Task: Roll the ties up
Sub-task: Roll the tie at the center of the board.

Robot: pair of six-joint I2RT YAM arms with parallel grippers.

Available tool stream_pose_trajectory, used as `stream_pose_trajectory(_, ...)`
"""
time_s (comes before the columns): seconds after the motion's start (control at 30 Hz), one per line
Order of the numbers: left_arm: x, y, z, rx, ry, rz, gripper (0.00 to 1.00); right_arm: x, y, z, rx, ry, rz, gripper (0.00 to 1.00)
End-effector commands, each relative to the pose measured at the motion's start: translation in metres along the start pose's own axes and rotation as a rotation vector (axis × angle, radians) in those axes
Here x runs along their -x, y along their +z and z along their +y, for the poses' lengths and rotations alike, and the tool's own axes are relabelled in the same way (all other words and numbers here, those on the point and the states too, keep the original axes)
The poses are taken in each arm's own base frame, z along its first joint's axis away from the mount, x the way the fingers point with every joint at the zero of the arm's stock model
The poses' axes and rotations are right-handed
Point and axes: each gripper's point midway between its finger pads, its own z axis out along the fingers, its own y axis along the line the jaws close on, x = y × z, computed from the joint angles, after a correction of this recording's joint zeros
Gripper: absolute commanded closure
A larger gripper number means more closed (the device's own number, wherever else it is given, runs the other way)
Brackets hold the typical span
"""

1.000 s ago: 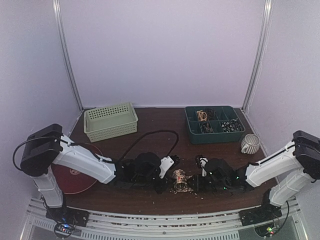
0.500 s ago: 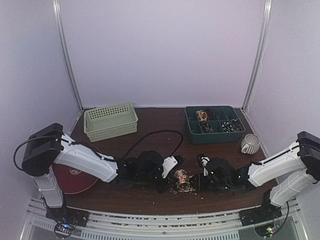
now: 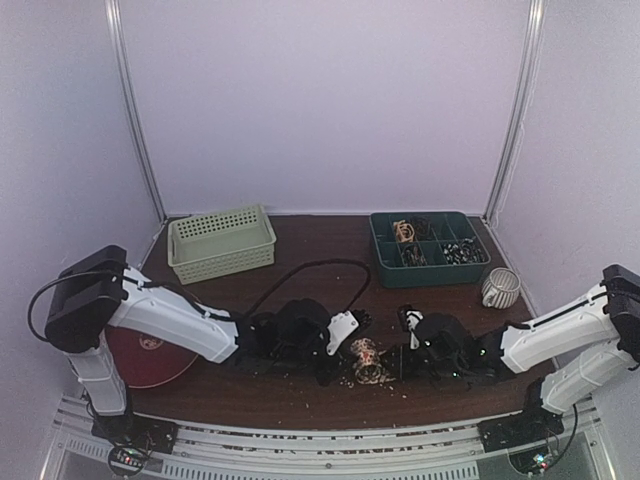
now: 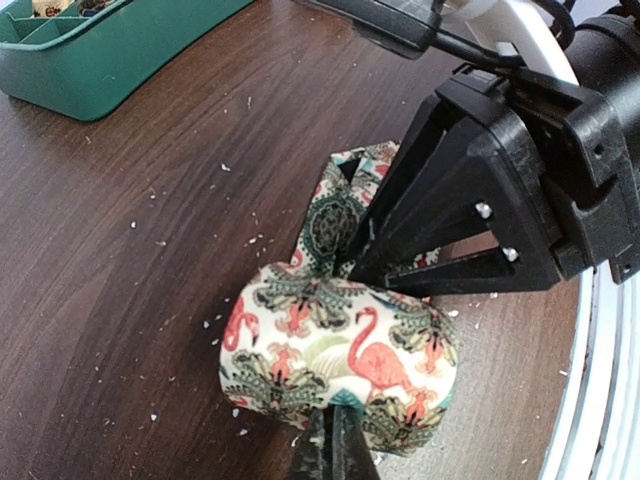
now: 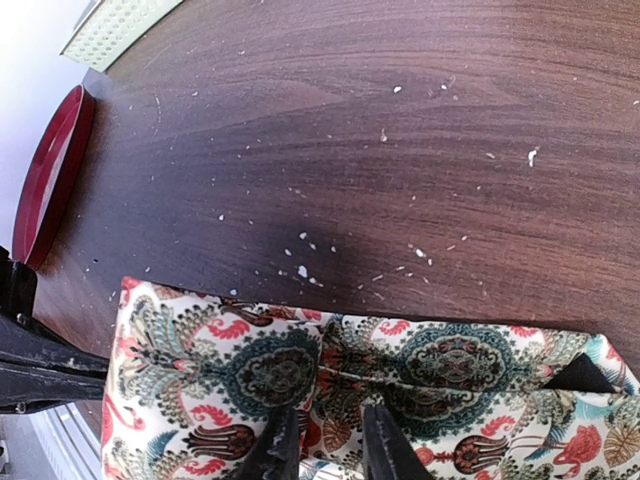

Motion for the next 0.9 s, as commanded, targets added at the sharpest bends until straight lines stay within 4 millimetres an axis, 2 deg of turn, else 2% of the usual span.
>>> stream_pose_trajectory(0.0,0.009,0.006,-0.005,-0.015,0.024,-0.019,1.00,0.001,-0.005,-0.006,-0.025,0.008,-0.016,0.75)
stream_pose_trajectory(0.37,0.016,0.009,-0.007,-0.020,0.038,-0.027,0.99,0.008,-0.013,-0.017,-0.065,0.056,-0.070,0.74)
stream_pose_trajectory(0.63,0.021,0.015,-0.010,-0.038,0.052,-0.034,0.99,0.021,-0.027,-0.027,-0.109,0.088,-0.145,0.66)
stream_pose_trajectory(0.87,0.033,0.028,-0.023,-0.105,0.086,-0.056,0.98,0.039,-0.047,-0.026,-0.095,0.105,-0.212,0.52)
